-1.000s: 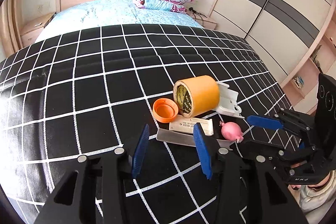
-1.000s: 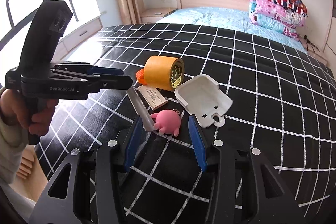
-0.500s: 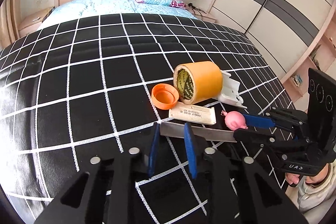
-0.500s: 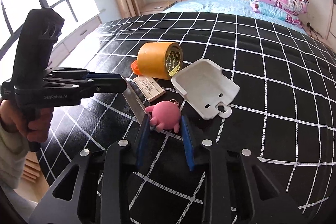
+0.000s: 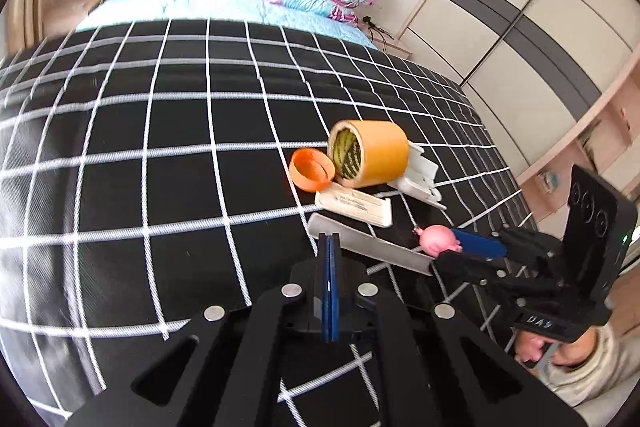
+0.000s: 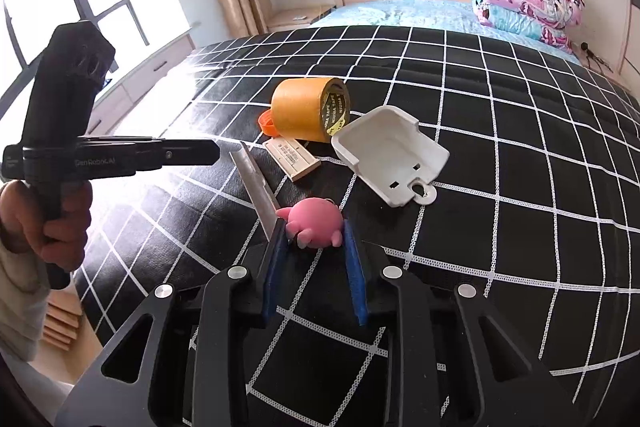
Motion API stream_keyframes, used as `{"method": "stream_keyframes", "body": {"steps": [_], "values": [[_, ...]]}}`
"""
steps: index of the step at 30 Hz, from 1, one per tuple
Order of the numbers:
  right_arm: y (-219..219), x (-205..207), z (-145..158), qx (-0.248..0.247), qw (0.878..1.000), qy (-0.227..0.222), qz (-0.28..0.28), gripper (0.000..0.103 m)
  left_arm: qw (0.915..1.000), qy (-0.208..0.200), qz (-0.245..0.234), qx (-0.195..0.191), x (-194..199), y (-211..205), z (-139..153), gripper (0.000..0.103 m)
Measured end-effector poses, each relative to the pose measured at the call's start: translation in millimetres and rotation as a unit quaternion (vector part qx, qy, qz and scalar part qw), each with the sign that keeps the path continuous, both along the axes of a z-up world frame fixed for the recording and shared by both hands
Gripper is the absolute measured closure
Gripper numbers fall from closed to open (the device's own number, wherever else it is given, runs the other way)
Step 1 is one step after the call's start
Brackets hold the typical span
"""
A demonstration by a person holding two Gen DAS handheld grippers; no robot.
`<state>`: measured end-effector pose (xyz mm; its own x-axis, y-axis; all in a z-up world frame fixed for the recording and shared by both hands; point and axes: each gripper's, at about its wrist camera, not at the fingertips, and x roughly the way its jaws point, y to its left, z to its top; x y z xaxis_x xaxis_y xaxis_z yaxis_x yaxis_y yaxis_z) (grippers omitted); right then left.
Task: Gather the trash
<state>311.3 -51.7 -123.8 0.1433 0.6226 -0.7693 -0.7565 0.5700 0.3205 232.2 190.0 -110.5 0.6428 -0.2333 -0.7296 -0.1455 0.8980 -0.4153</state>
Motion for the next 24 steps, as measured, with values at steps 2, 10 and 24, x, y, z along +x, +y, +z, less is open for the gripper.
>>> {"method": "stream_keyframes", "body": {"steps": [2, 10, 24], "values": [[-0.1, -2.0, 0.8, -0.001, 1.0, 0.0, 0.003, 0.075, 0.9998, 0.004, 0.008, -0.02, -0.3, 1.4, -0.3, 0.102], [-0.8, -8.0, 3.3, -0.001, 1.0, 0.0, 0.017, 0.075, 0.9972, 0.032, 0.04, -0.055, 1.1, 2.2, -4.9, 0.101], [-5.6, -10.5, 6.6, 0.003, 1.0, -0.007, 0.01, 0.075, 0.9947, 0.021, 0.073, -0.069, 2.0, 4.3, -1.2, 0.044]]}}
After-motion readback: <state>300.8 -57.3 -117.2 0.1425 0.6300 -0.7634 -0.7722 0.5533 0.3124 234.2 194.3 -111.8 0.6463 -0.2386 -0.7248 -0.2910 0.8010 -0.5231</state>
